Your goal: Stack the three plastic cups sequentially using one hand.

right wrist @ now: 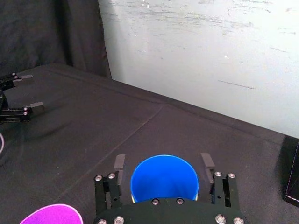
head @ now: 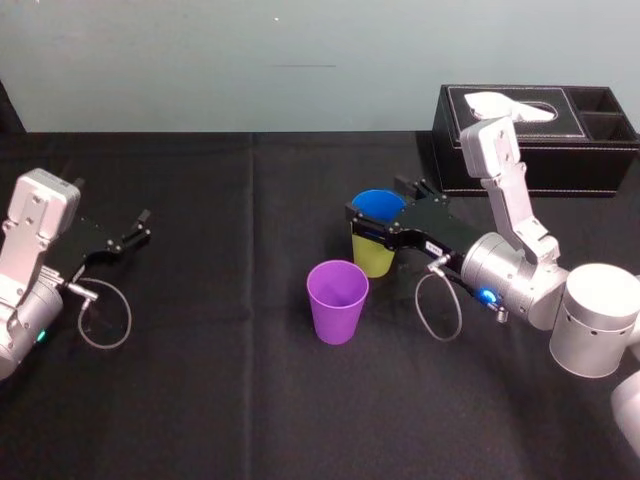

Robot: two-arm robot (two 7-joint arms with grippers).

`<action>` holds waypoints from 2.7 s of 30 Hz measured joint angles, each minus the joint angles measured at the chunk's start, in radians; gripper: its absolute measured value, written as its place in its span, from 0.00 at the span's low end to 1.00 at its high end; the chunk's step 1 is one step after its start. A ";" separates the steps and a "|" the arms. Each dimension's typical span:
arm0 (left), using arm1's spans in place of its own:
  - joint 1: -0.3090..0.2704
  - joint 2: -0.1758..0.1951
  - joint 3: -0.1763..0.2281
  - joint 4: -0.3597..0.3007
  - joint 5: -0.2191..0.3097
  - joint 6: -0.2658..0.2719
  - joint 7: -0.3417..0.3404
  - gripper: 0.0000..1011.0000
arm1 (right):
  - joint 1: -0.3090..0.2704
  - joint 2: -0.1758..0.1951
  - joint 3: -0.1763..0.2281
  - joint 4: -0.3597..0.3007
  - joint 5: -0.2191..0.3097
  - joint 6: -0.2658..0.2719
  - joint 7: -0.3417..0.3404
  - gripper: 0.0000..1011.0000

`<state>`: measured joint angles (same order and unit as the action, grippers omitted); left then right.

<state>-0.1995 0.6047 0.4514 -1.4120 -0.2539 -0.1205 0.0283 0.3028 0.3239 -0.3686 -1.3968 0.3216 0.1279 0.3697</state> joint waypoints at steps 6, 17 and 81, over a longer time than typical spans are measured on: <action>0.000 0.000 0.000 0.000 0.000 0.000 0.000 1.00 | 0.000 0.000 0.000 0.000 0.000 0.000 0.000 0.99; 0.000 0.000 0.000 0.000 0.000 0.000 0.000 1.00 | -0.074 0.070 0.027 -0.145 0.007 -0.020 0.016 0.99; 0.000 0.000 0.000 0.000 0.000 0.000 0.000 1.00 | -0.189 0.079 -0.083 -0.103 -0.015 -0.150 0.095 0.99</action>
<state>-0.1996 0.6047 0.4514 -1.4120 -0.2539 -0.1205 0.0283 0.1136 0.4031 -0.4515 -1.5001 0.3066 -0.0217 0.4652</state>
